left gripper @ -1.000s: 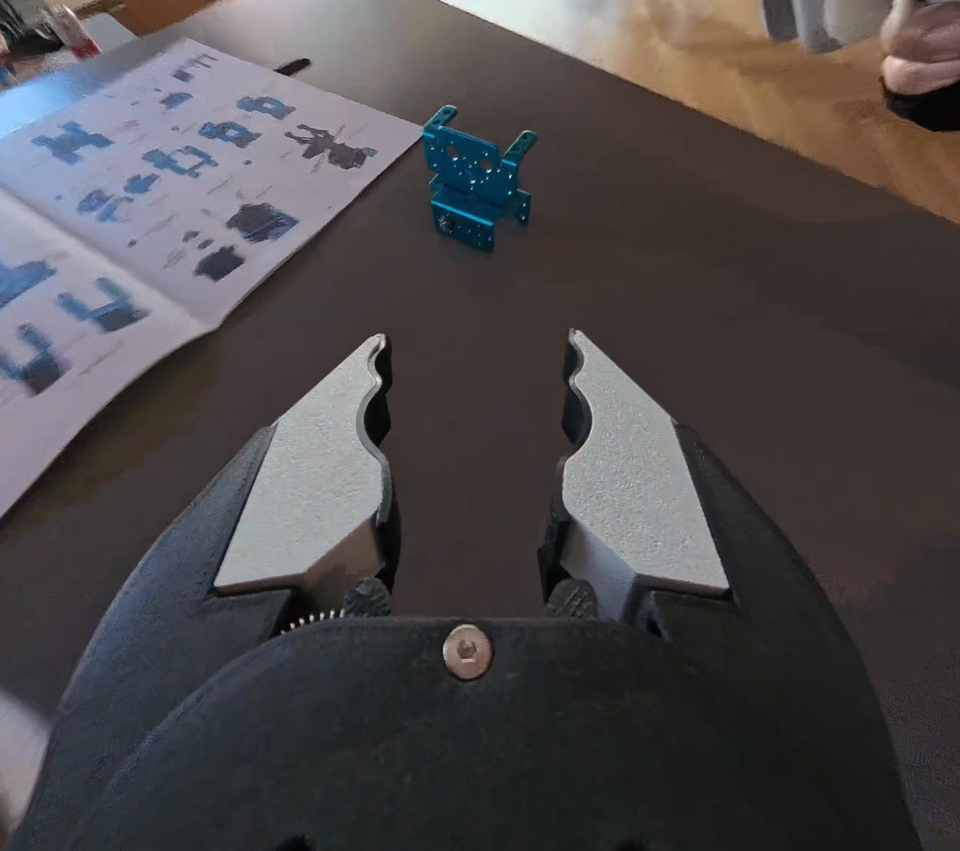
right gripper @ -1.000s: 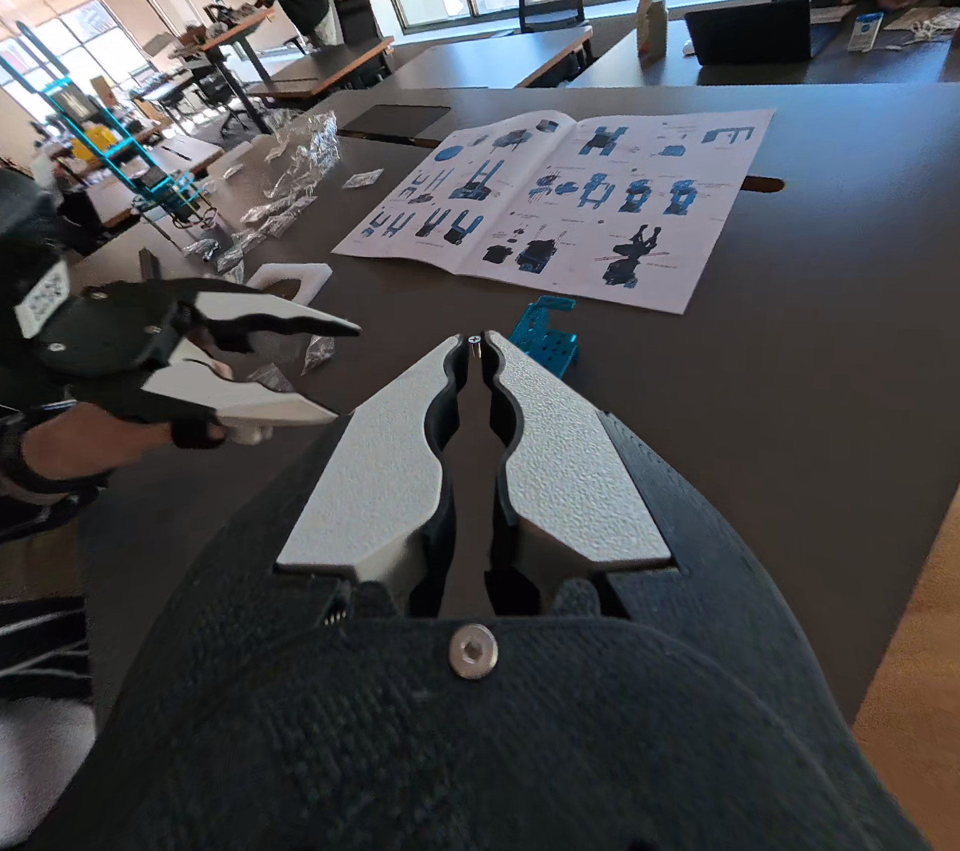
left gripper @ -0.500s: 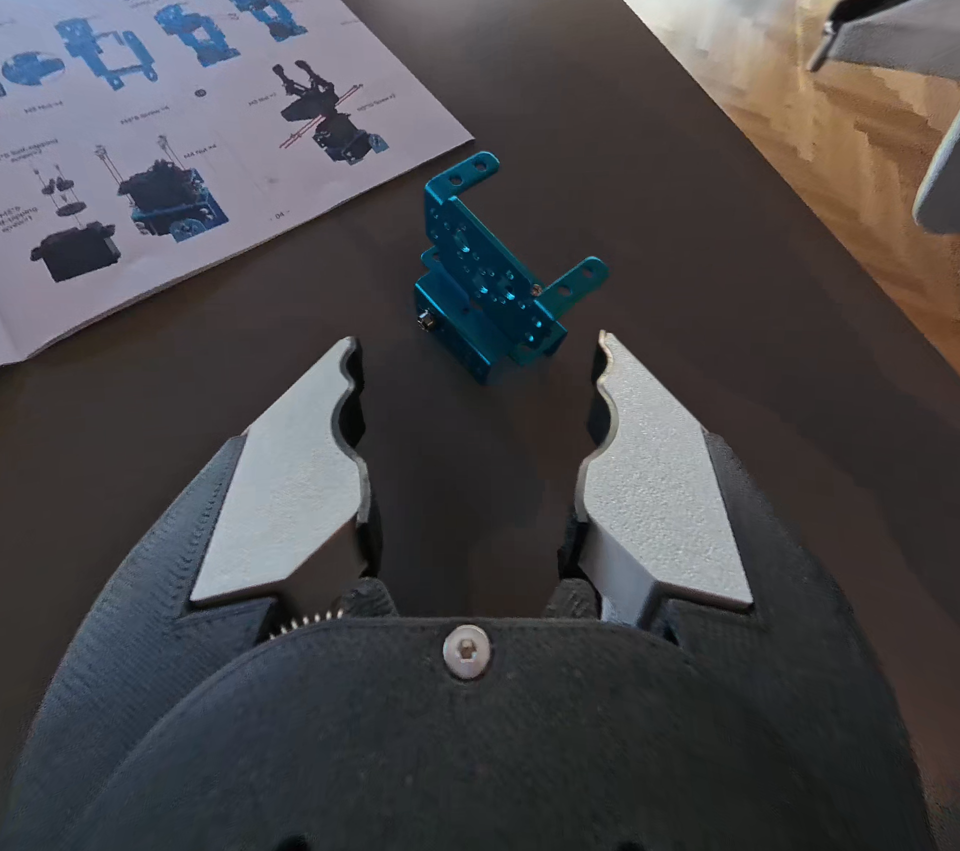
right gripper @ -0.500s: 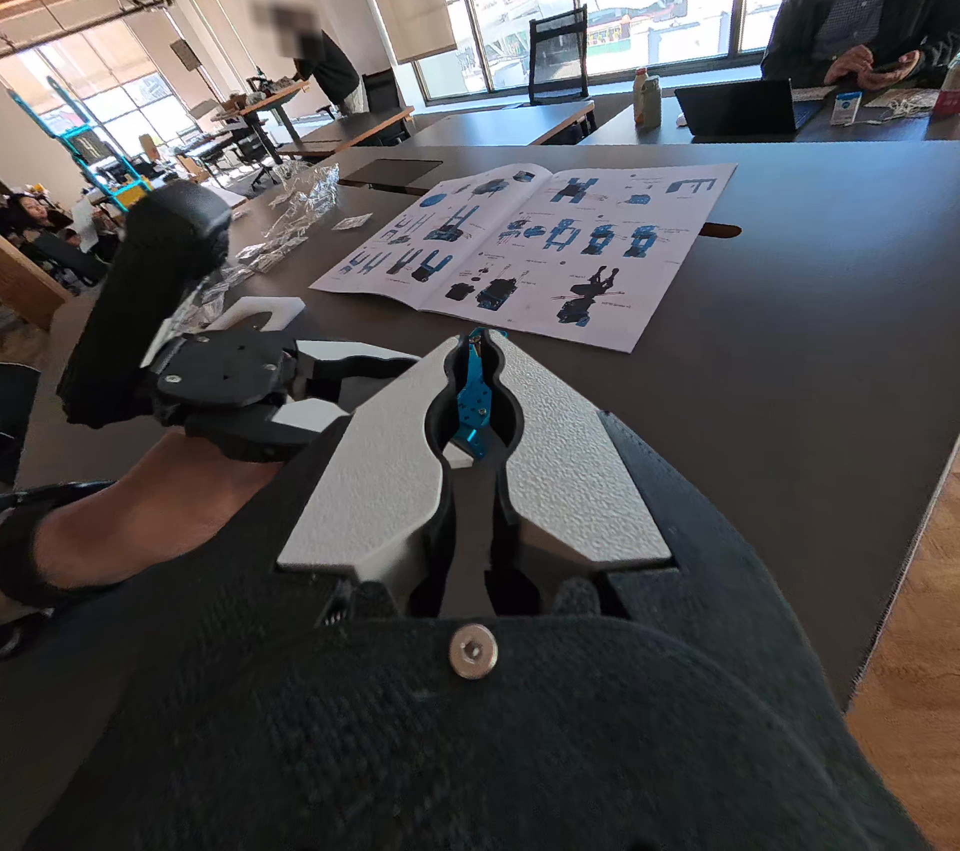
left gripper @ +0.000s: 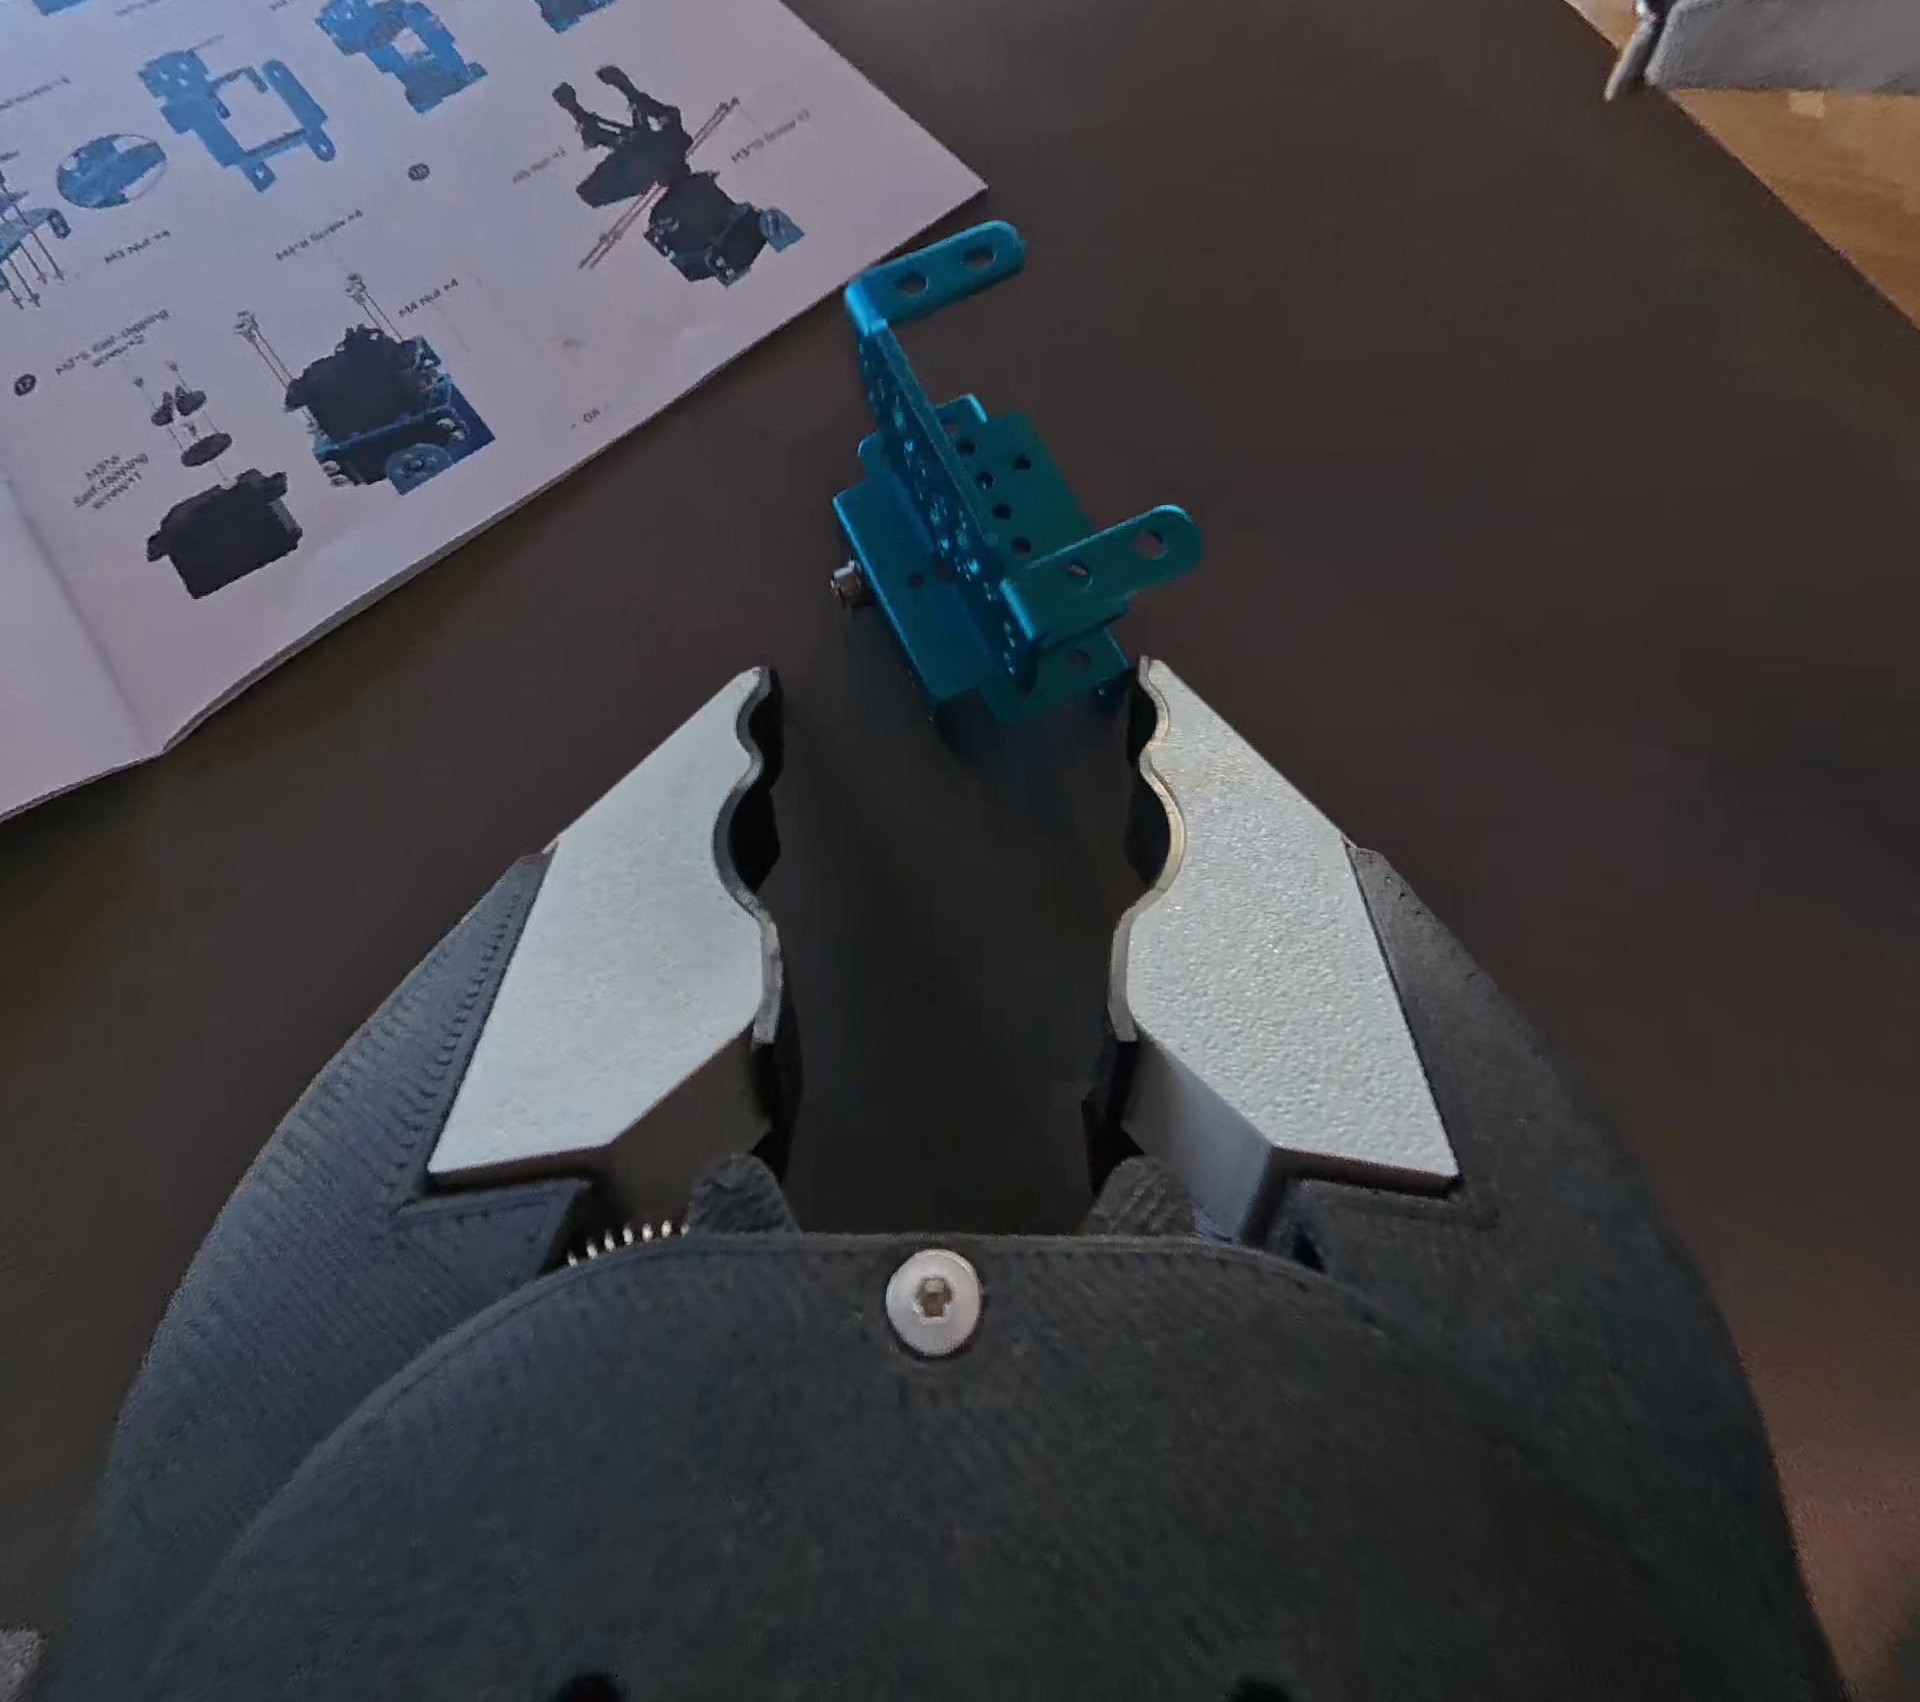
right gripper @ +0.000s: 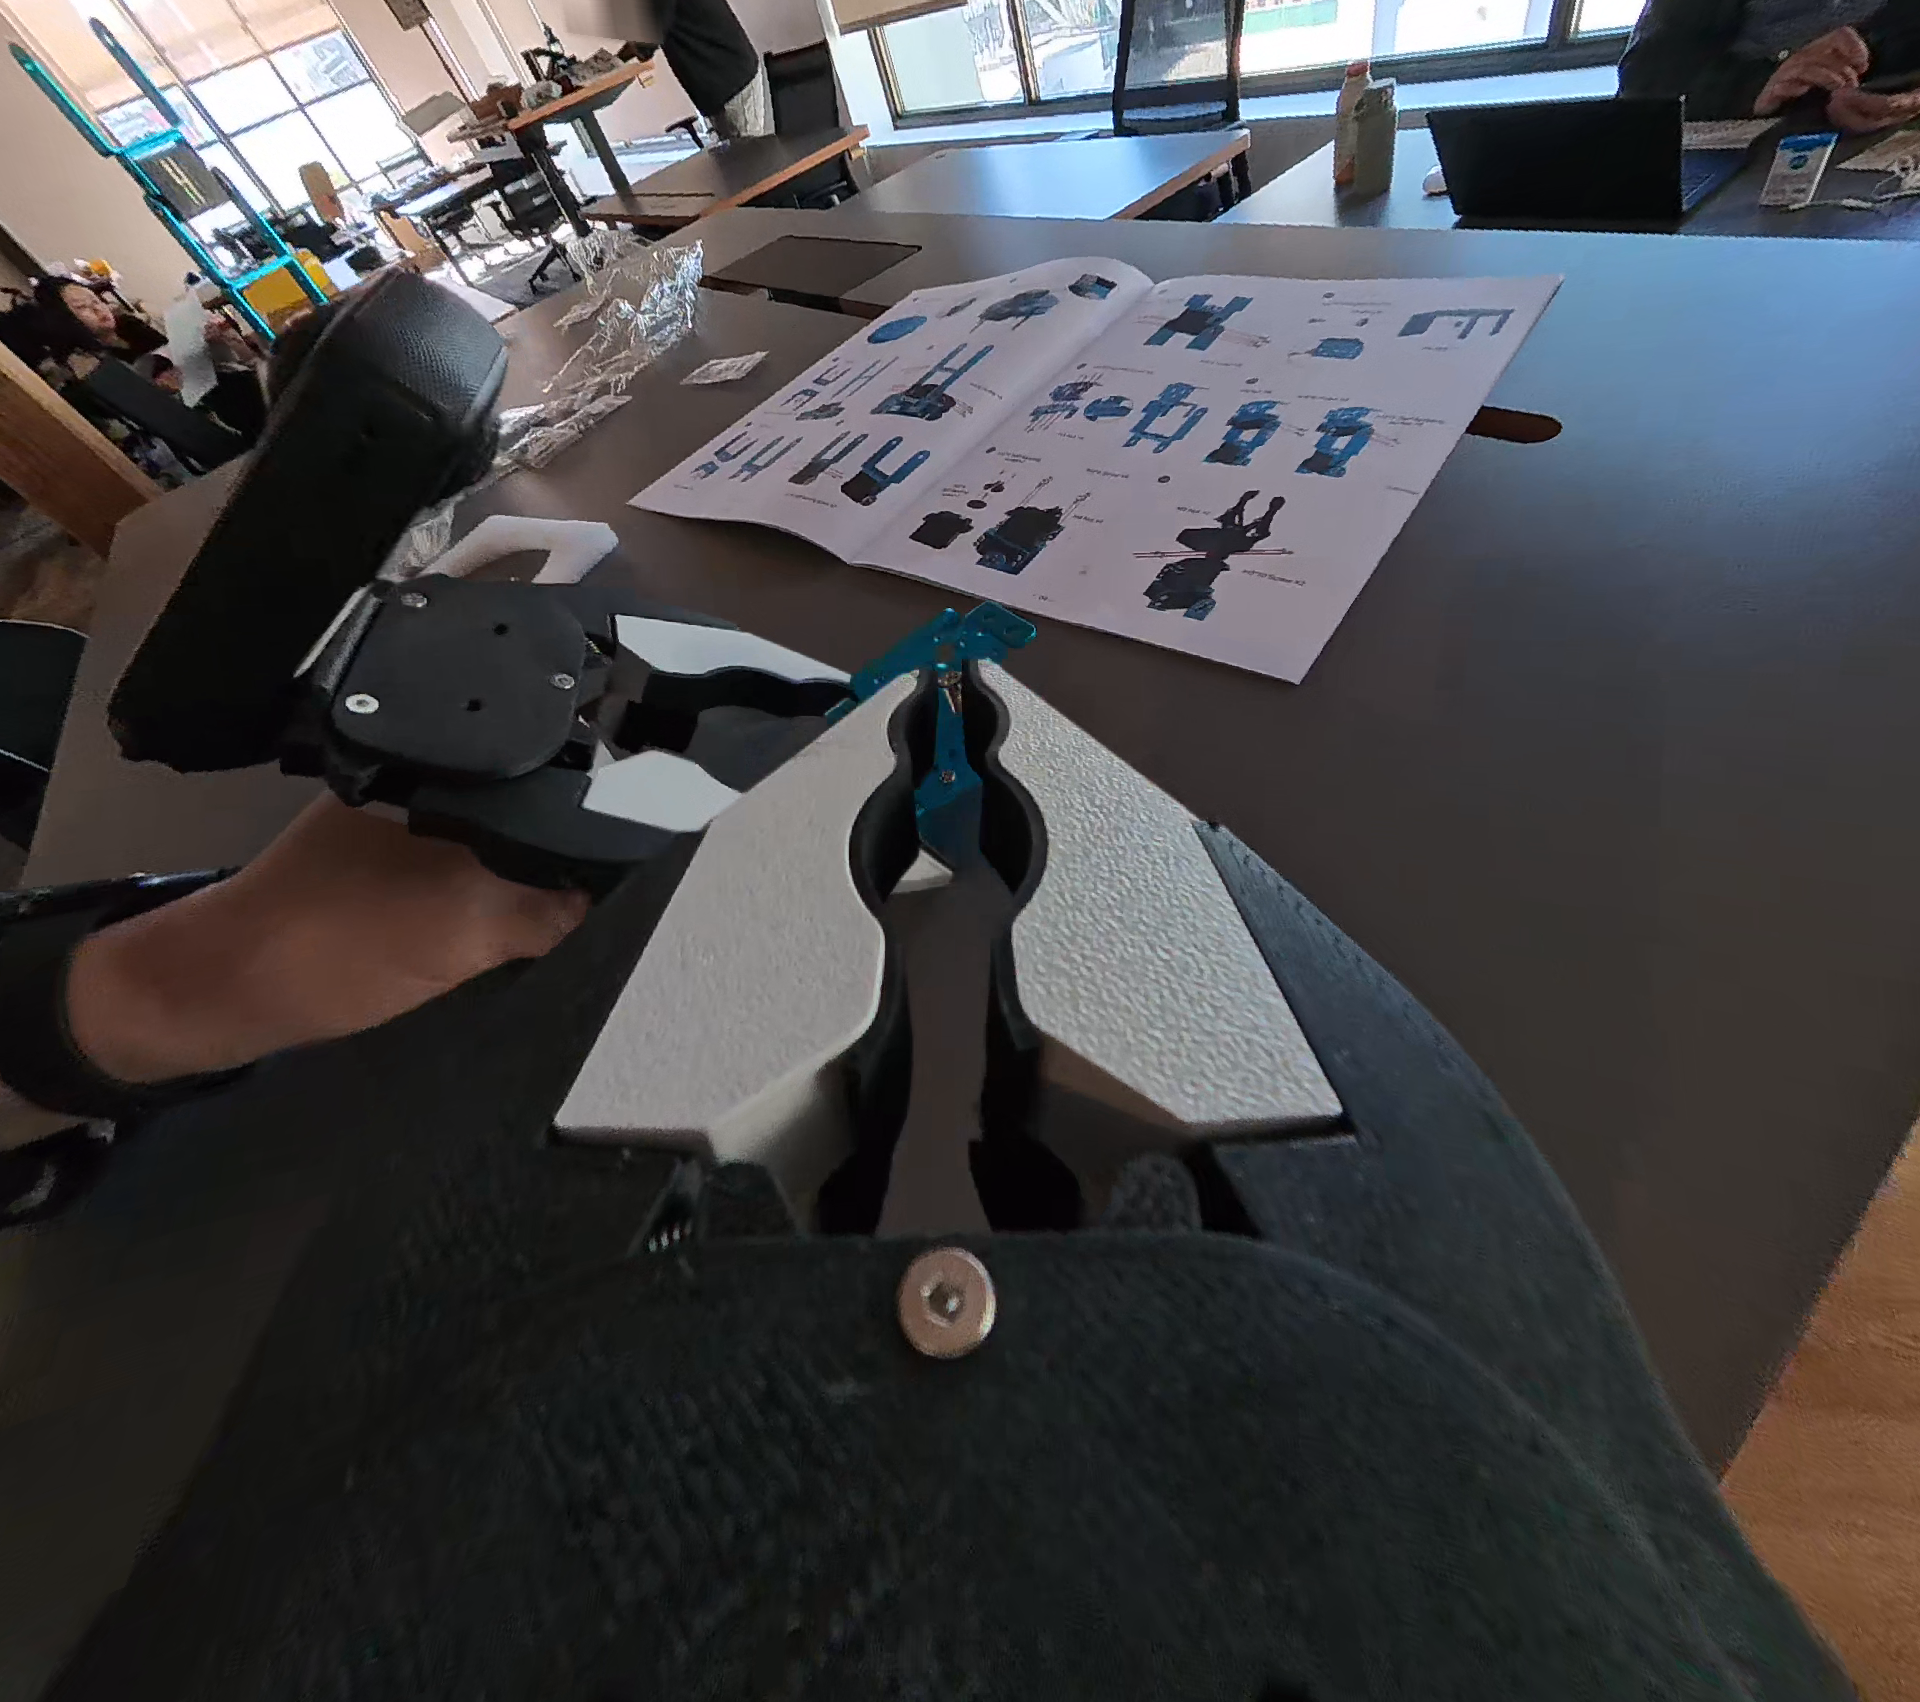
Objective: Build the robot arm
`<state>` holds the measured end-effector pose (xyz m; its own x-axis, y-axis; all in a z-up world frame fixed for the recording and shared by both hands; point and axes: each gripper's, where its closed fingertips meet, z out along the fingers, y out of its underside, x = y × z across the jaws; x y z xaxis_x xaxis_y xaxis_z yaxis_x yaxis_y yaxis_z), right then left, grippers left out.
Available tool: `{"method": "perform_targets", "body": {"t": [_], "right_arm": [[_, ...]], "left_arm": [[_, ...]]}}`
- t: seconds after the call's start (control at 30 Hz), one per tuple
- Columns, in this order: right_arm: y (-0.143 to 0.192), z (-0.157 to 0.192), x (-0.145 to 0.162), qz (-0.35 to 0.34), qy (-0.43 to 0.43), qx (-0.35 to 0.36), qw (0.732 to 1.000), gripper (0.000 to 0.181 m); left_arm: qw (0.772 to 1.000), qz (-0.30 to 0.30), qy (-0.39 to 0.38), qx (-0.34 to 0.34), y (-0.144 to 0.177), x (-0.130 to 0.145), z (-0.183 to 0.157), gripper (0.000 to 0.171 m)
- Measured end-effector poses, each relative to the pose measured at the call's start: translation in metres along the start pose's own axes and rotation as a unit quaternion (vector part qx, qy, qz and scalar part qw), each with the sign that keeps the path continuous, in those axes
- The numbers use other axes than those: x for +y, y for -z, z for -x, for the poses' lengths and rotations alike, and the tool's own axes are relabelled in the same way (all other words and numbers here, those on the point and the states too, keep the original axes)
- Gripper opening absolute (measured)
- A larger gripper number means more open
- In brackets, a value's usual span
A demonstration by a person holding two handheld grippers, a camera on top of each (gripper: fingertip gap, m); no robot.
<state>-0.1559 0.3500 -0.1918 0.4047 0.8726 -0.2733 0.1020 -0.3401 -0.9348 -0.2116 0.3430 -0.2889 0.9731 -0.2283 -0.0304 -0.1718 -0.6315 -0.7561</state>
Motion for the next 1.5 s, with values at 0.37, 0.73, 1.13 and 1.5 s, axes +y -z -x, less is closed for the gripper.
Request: {"method": "perform_targets", "body": {"t": [0.37, 0.73, 1.13, 1.5], "right_arm": [[-0.014, -0.001, 0.016, 0.021, 0.014, -0.021, 0.999, 0.004], [-0.032, 0.046, 0.030, 0.022, 0.144, -0.117, 0.982, 0.004], [-0.018, 0.115, 0.049, 0.004, 0.242, -0.144, 0.960, 0.004], [-0.024, 0.103, 0.052, 0.003, 0.123, 0.033, 0.992, 0.004]], "left_arm": [[0.998, -0.003, -0.041, 0.047, -0.005, -0.004, 0.013, 0.057], [0.976, 0.012, -0.139, 0.167, 0.019, 0.017, 0.003, 0.038], [0.914, -0.013, -0.261, 0.310, 0.067, 0.058, -0.003, 0.042], [0.911, -0.059, -0.203, 0.353, 0.113, 0.026, 0.010, 0.065]]}}
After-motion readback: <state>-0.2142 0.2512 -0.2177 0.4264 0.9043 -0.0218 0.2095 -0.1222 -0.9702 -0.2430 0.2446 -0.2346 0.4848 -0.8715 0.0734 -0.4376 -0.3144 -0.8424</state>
